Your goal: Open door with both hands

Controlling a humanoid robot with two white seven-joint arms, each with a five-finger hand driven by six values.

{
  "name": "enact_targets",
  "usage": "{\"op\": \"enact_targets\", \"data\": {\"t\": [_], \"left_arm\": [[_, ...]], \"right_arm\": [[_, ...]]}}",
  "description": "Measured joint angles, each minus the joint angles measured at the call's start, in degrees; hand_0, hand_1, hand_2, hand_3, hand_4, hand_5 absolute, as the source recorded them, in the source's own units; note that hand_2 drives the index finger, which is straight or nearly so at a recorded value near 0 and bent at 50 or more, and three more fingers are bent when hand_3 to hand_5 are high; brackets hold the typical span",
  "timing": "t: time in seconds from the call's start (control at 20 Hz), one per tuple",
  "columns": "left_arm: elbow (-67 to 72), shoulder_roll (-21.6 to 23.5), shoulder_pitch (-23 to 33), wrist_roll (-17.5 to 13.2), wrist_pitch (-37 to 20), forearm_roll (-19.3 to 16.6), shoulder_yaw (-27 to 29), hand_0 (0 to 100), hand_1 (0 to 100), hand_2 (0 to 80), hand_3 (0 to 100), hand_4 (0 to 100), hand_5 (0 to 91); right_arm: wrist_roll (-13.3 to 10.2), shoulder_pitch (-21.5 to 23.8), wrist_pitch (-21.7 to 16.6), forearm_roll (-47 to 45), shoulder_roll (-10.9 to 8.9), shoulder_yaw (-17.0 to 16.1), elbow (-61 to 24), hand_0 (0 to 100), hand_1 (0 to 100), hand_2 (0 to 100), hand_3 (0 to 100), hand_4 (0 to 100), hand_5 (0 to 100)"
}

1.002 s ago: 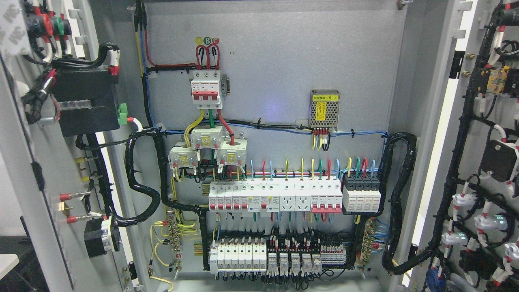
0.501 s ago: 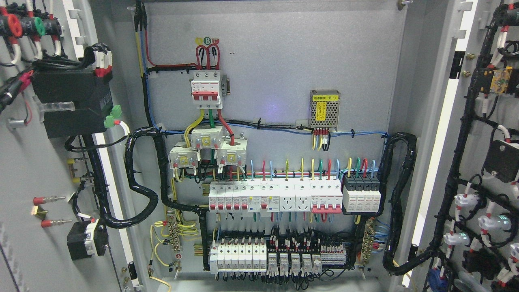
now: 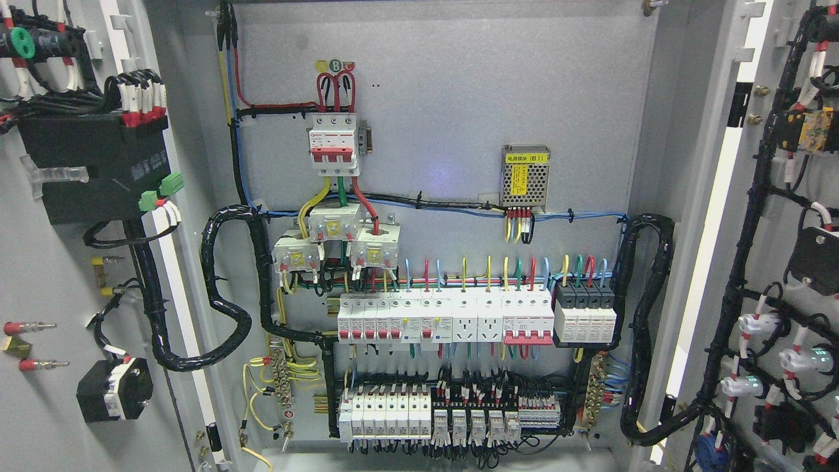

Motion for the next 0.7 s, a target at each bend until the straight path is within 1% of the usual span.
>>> {"op": "enact_targets", "data": {"t": [0.7], "left_arm": [[5.7,4.6,-0.7,-0.1,0.0,6.2,7.0,0,0,0.0,0,0,0.0]], "right_arm": [[0.0,2.4,-0.3,-1.1,0.32,-2.4,-0.1,38,0,0,0,0,0]]}}
